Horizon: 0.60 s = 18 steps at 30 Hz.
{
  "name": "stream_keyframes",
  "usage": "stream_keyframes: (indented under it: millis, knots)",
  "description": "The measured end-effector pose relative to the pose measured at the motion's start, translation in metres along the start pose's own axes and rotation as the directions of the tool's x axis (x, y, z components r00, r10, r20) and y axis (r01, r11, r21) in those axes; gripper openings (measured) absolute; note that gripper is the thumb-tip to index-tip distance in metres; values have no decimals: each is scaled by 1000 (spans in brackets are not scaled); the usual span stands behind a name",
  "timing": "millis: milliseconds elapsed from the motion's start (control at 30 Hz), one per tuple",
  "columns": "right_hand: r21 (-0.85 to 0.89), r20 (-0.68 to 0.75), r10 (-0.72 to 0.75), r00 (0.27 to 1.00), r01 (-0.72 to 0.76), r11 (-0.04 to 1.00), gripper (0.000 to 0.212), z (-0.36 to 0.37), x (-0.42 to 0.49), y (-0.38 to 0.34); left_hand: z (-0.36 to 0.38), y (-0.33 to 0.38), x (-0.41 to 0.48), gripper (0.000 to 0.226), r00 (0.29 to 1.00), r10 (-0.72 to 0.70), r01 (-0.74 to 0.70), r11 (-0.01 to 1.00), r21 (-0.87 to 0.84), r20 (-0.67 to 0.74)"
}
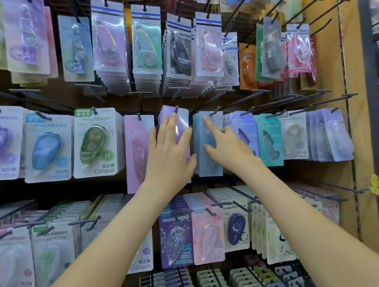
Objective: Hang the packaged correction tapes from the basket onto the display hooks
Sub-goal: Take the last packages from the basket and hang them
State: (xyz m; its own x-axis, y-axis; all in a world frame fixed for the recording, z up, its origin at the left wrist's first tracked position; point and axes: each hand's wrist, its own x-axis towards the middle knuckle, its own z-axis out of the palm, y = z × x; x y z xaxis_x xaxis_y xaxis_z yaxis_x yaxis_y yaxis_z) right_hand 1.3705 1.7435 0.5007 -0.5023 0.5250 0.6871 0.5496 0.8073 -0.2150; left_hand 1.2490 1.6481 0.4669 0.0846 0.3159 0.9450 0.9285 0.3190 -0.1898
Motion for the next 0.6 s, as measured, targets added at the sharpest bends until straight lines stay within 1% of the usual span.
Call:
stream_keyframes:
  millis: [67,133,167,233,267,300,367,467,533,567,600]
  knots:
    - [-26,-105,19,994,-22,999,67,3,-13,-6,-5,-2,-10,52,999,-24,22,996,-81,-26]
    - [-18,-264,-4,964,0,1000,65,6,-35,-18,-18,-5,-27,54,998,-47,38,983,-179,-44]
    - [7,-347,-49,937,55,998,63,10,-47,-27,-26,-7,-38,54,996,-63,49,973,-226,-57]
    - [91,-495,-157,854,231,969,58,21,-73,-54,-46,-17,-65,52,990,-111,82,952,-295,-84]
    - [135,-546,-193,815,313,940,55,29,-87,-73,-58,-25,-82,51,986,-138,102,944,-313,-92]
    - [178,-571,-221,791,382,907,53,40,-101,-94,-72,-35,-101,49,982,-164,126,938,-323,-94]
    - [277,-537,-279,796,479,833,50,65,-134,-145,-105,-62,-147,49,977,-205,178,936,-303,-60]
    - [455,-370,-376,850,518,724,47,122,-192,-229,-157,-111,-245,55,958,-280,286,949,-133,65]
    - [558,-238,-450,861,500,662,47,170,-232,-290,-193,-148,-322,54,915,-375,382,924,-26,147]
    - [604,-154,-491,857,475,640,47,196,-252,-319,-210,-165,-362,52,881,-435,438,898,30,187]
    - [647,-59,-530,846,436,626,47,223,-274,-350,-228,-182,-405,52,827,-513,508,857,89,228]
